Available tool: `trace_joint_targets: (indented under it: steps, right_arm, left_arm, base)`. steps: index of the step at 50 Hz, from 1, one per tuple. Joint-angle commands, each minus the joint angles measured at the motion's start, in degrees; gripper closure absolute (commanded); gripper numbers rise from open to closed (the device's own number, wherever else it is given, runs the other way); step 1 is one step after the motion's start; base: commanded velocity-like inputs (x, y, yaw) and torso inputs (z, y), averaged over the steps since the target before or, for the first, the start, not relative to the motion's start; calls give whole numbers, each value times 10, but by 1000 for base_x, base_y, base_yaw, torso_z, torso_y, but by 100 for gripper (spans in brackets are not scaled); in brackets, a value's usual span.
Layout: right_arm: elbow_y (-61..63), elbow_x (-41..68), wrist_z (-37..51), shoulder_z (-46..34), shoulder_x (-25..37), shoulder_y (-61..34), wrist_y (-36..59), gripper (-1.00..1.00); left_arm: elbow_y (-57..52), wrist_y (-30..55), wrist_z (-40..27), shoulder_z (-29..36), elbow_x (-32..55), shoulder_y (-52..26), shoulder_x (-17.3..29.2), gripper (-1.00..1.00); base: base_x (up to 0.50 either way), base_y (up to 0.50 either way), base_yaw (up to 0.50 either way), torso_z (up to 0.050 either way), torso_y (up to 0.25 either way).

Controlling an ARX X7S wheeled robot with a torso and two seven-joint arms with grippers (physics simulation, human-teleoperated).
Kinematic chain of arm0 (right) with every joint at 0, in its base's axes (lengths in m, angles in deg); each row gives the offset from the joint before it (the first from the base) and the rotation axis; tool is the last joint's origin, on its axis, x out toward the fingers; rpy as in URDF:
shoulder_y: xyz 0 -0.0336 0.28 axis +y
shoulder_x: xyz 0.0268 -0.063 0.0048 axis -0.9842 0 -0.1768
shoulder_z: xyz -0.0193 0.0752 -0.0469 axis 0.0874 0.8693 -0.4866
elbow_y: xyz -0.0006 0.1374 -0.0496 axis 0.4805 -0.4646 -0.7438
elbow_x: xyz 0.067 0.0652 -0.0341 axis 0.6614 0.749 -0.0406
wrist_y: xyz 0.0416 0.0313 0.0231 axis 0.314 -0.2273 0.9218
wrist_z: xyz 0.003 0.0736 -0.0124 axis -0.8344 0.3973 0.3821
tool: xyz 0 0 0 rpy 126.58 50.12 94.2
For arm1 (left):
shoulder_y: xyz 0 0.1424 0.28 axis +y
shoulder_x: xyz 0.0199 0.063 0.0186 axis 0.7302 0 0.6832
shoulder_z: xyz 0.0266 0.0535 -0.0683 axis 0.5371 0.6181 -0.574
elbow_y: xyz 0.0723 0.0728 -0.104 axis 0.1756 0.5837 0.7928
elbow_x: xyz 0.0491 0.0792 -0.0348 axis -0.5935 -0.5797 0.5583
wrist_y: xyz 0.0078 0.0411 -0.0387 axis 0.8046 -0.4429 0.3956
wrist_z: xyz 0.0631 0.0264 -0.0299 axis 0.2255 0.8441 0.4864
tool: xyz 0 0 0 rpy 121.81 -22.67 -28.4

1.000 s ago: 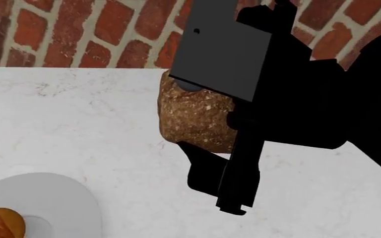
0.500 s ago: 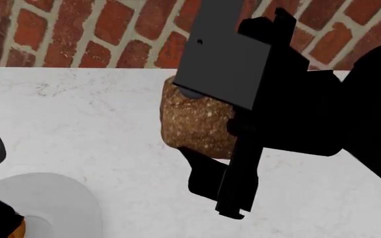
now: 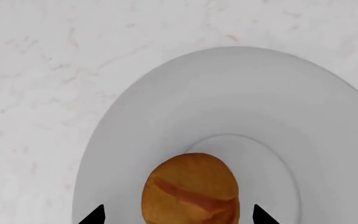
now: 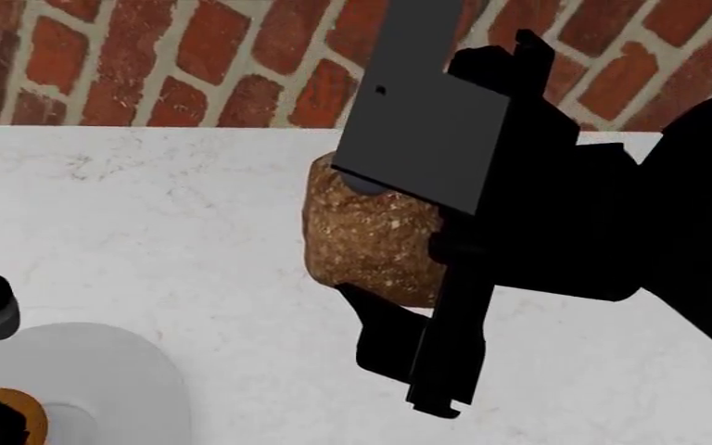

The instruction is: Place all breads on the cutting board.

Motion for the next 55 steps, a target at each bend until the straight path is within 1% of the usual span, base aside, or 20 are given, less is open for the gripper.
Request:
trace_joint_targets:
  steps: [1,9,14,18,22,31,32,42,45,48,51,55]
  right_arm:
    - [0,-14,-10,-4,3,5,-9,100]
    - [4,-14,-9,-7,2,8,-8,100]
    - [3,-21,-10,-15,2,13,-7,100]
    - [-1,-16,-11,-10,0,10,-8,100]
    - [-7,-14,-5,-4,-1,14,-13,100]
    - [-1,-25,-9,-8,4,17,-24,100]
    - [-2,-26,-9,-8,4,17,-24,100]
    - [1,-29,-11,-12,6,18,-24,100]
    - [3,-28,-11,-12,7,16,-21,100]
    - [5,-26,-12,-10,7,13,-18,100]
    - [-1,-51,-6,-19,6,13,-26,100]
    - [-1,-36,3,-10,9,16,-17,100]
  left_arm:
    - [7,-5,46,8,-53,0,-4,-100]
    - [-6,-16,70,12,-72,6,-6,-100]
    - [-20,-23,102,16,-101,30,-5,-100]
    - [-21,-27,101,22,-99,36,-1,-100]
    - [-20,-34,111,28,-115,48,0,-100]
    - [-20,-40,118,36,-130,43,-3,-100]
    - [-16,-43,114,35,-133,38,-3,100]
    - [-32,-45,107,36,-113,22,-1,100]
    - [-36,-42,92,36,-92,8,4,100]
    - [-55,-32,47,40,-21,-35,18,100]
    - [-75,-44,18,36,19,-65,28,100]
    - [-82,-50,-9,33,69,-116,39,100]
  base:
    - [0,0,0,0,0]
    - [0,0,0,0,0]
    - [0,0,0,0,0]
    - [0,0,0,0,0]
    - [0,0,0,0,0]
    - [0,0,0,0,0]
    - [0,0,0,0,0]
    - [0,0,0,0,0]
    - [0,0,0,0,0]
    - [0,0,0,0,0]
    - [0,0,0,0,0]
    - [0,0,0,0,0]
